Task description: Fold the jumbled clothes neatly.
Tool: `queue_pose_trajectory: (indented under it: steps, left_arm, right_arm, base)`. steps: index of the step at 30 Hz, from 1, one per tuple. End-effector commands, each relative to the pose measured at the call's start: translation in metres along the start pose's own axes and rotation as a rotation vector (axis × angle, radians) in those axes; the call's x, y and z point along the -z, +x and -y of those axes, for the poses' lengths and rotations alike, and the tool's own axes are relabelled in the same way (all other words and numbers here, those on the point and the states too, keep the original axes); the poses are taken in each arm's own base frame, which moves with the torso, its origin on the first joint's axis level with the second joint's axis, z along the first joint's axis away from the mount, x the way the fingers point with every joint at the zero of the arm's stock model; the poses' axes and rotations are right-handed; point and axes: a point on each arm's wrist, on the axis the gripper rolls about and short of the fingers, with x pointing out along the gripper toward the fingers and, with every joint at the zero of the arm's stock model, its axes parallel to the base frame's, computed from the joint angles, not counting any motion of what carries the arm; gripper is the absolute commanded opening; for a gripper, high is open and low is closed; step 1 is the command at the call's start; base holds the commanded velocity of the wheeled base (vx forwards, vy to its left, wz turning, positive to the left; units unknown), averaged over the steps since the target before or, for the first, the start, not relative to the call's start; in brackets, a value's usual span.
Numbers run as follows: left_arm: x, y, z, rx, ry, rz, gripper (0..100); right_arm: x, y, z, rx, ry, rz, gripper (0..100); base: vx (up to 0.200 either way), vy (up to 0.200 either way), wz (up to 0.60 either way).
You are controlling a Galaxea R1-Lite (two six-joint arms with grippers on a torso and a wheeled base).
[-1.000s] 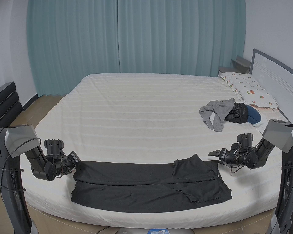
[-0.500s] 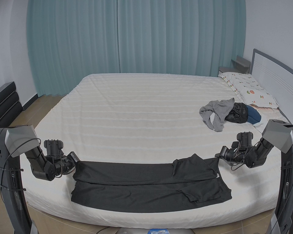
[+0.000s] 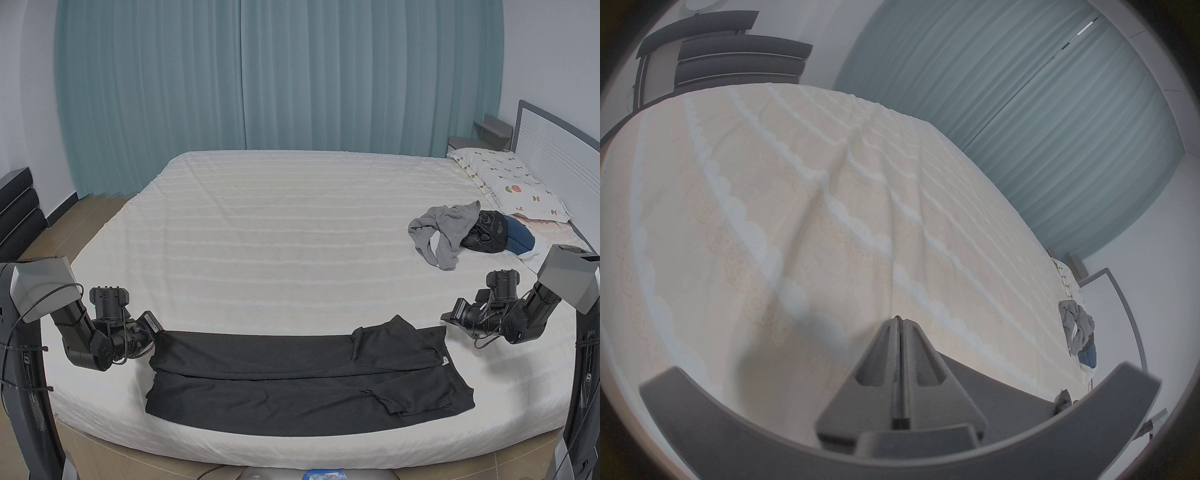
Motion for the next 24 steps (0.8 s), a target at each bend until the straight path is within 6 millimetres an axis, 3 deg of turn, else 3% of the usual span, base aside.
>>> queue_pose_trajectory:
  steps: [1,5,9,13,17,24]
  left_arm:
    - [0.000,0.000,0.000,0.003,-0.002,-0.002,100]
    - [-0.001,0.000,-0.001,0.004,-0.003,-0.003,100]
    - [-0.005,0.000,-0.005,0.002,-0.016,0.005,100]
    - [-0.006,0.000,-0.005,0.003,-0.020,0.008,100]
    - [-0.005,0.000,-0.005,0.001,-0.020,0.006,100]
    - [-0.006,0.000,-0.005,0.002,-0.018,0.007,100]
  right_arm:
    - [0.001,-0.003,-0.003,-0.005,-0.010,-0.002,100]
    - [-0.001,-0.013,-0.009,-0.035,-0.020,0.016,100]
    - [-0.006,-0.038,-0.027,-0.131,-0.041,0.027,100]
    - [0.005,-0.057,-0.045,-0.242,-0.065,-0.050,100]
    - [0.025,-0.051,-0.052,-0.256,-0.096,-0.115,100]
    - [0.036,-0.038,-0.037,-0.223,-0.134,-0.154,100]
  base:
    - [0.000,0.000,0.00]
    - [0.000,0.000,0.00]
    - [0.000,0.000,0.00]
    - [0.000,0.000,0.00]
    - [0.000,0.000,0.00]
    - [0.000,0.000,0.00]
